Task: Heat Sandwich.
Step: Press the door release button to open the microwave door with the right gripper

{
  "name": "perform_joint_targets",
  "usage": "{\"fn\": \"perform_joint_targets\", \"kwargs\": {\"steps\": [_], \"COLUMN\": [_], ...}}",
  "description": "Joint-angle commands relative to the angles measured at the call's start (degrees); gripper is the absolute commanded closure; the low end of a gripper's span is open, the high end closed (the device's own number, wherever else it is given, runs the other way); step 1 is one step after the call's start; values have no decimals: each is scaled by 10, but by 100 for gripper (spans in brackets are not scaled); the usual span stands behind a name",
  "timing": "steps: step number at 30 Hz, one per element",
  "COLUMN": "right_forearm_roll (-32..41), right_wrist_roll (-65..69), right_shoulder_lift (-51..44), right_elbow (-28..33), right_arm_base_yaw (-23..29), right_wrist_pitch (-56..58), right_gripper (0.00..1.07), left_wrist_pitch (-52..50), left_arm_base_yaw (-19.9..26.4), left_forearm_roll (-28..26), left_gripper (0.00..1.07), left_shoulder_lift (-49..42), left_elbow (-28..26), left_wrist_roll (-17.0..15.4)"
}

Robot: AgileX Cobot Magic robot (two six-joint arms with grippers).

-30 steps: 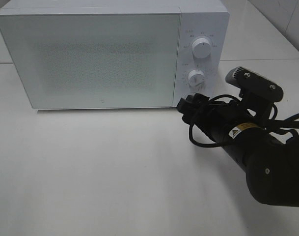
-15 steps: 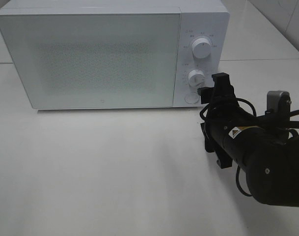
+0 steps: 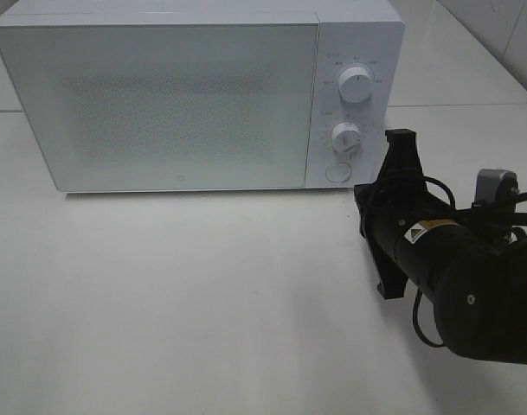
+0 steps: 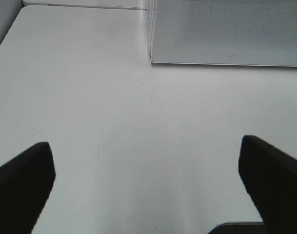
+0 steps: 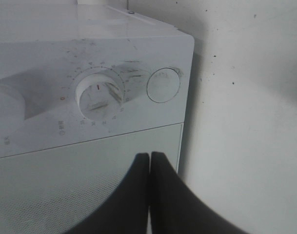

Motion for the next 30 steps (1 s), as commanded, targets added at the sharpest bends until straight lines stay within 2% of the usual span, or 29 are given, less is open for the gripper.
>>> {"fn": "perform_joint_targets", "kwargs": {"steps": [1, 6, 12, 23, 30], "right_forearm_roll": [0, -1, -25, -80, -82], "right_wrist_roll": [2, 3, 1, 1, 1], "right_shoulder_lift": [6, 14, 27, 92, 124], "right_elbow": [-8, -19, -43, -117, -152], "right_arm_base_yaw": [0, -1, -29, -84, -101], "right_wrist_pitch": [21, 32, 59, 90, 97], "right_gripper": [107, 107, 107, 107, 107], "left_wrist_pitch": [-8, -8, -8, -8, -8], "left_arm_base_yaw": [-1, -1, -1, -1, -1], "left_forearm_roll": [-2, -2, -2, -2, -2], "left_gripper": [9, 9, 9, 9, 9], "left_shoulder_lift": [-8, -8, -8, -8, -8], "left_elbow": [2, 2, 2, 2, 2], "left_wrist_roll": [-1, -1, -1, -1, -1]}}
